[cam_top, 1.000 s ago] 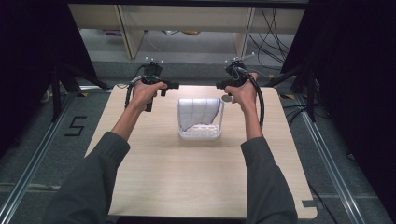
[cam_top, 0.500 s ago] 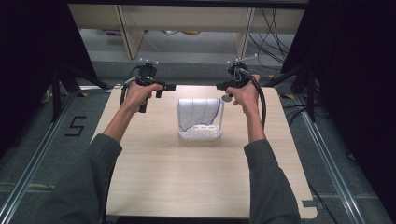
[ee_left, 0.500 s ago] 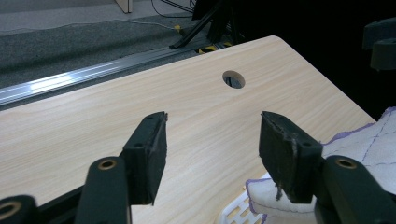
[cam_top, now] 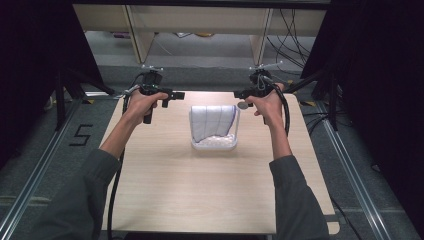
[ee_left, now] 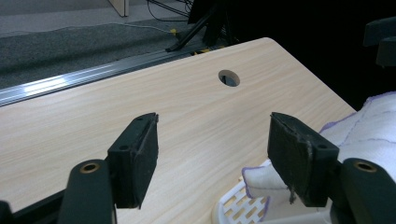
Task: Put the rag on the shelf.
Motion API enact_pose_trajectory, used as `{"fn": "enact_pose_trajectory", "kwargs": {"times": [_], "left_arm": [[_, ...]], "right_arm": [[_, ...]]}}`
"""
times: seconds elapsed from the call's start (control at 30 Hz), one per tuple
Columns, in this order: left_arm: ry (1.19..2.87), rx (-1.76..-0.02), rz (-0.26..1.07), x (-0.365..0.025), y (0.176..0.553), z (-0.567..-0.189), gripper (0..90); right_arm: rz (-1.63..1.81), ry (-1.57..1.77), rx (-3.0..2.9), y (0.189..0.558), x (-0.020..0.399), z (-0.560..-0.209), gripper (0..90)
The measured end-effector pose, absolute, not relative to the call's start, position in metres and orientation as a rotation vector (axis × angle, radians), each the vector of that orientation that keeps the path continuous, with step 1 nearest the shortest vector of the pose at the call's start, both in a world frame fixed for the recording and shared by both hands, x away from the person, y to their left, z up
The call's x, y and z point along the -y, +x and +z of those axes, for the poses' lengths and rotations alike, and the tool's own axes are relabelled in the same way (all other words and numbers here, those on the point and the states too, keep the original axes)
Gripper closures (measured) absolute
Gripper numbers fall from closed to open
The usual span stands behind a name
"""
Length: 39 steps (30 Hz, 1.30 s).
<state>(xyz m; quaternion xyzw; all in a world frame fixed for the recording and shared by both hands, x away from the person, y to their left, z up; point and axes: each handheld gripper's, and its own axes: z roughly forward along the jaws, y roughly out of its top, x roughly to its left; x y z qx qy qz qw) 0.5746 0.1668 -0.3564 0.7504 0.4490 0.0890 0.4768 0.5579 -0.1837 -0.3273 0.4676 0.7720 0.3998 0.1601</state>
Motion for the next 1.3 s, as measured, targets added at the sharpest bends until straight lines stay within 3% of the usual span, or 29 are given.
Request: {"fn": "enact_pose_trajectory", "kwargs": {"times": [0.27,1.3], "left_arm": [[1.844,-1.039,0.213,-0.168,0.560,-0.356,31.6],[1.863,-0.915,0.184,-0.169,0.503,-0.369,28.9]], "right_arm": [[1.170,1.375,-2.182,0.546,0.191,-0.329,41.8],[1.242,1.254,-2.186,0.499,0.198,-0.334,37.9]]}}
